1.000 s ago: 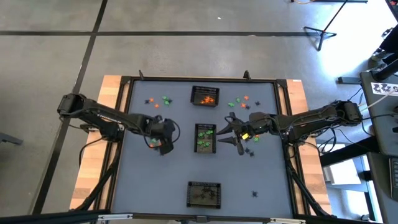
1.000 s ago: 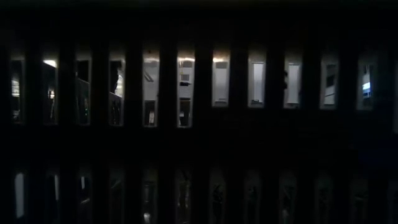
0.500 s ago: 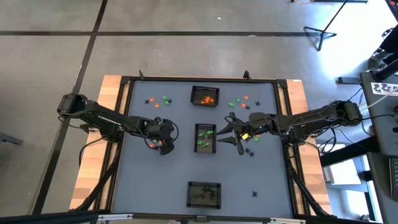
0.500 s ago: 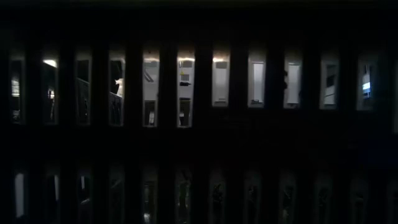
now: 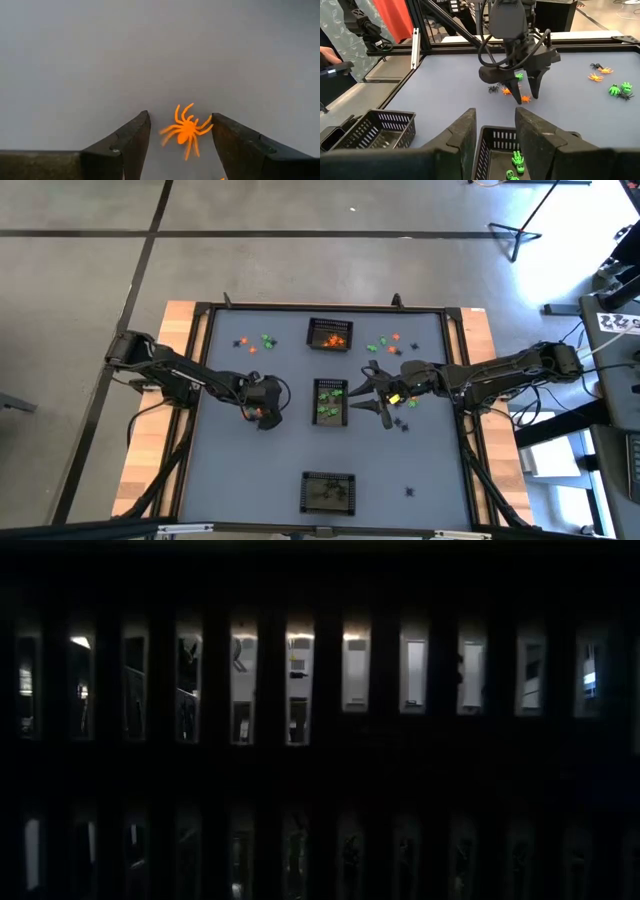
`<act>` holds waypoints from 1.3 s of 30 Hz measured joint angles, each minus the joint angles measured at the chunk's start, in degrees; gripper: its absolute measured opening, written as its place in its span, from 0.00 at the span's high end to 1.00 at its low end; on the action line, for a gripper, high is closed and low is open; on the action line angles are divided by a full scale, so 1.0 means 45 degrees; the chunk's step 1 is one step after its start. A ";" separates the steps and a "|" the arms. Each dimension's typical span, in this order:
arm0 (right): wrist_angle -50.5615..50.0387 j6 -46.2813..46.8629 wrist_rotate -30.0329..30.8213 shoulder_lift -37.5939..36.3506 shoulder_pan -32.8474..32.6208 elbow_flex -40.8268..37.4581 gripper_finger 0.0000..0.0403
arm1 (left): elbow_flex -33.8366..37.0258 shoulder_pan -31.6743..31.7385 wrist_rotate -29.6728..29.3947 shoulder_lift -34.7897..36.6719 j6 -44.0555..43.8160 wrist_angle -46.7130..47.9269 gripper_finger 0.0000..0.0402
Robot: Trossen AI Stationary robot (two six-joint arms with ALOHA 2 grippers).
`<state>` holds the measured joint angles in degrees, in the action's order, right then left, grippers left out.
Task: Sort Halloween decoration
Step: Put the orange spider toy into the top black bin
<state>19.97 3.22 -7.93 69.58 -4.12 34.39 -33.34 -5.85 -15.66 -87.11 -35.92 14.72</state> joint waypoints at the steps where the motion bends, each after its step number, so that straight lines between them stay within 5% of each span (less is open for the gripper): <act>1: 0.0000 -0.0009 -0.0004 0.0000 0.0000 0.0000 0.67 | -0.0010 0.0000 -0.0050 -0.0114 -0.0009 0.0005 0.48; 9: 0.0071 -0.0034 0.0005 0.0248 0.0005 0.0005 0.67 | 0.0015 -0.0005 -0.0195 -0.0151 -0.0004 -0.0044 0.54; 24: 0.0105 -0.0034 0.0005 0.0243 0.0003 0.0010 0.67 | 0.0061 0.0013 -0.0062 0.0186 0.0103 -0.0298 0.98; 39: 0.0102 -0.0029 0.0297 0.0248 0.0000 0.0010 0.67 | 0.0112 0.0024 -0.0717 0.1409 0.0141 -0.0366 1.00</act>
<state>20.43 3.09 -6.59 70.70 -4.12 34.44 -32.84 -5.74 -18.88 -80.77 -35.29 13.07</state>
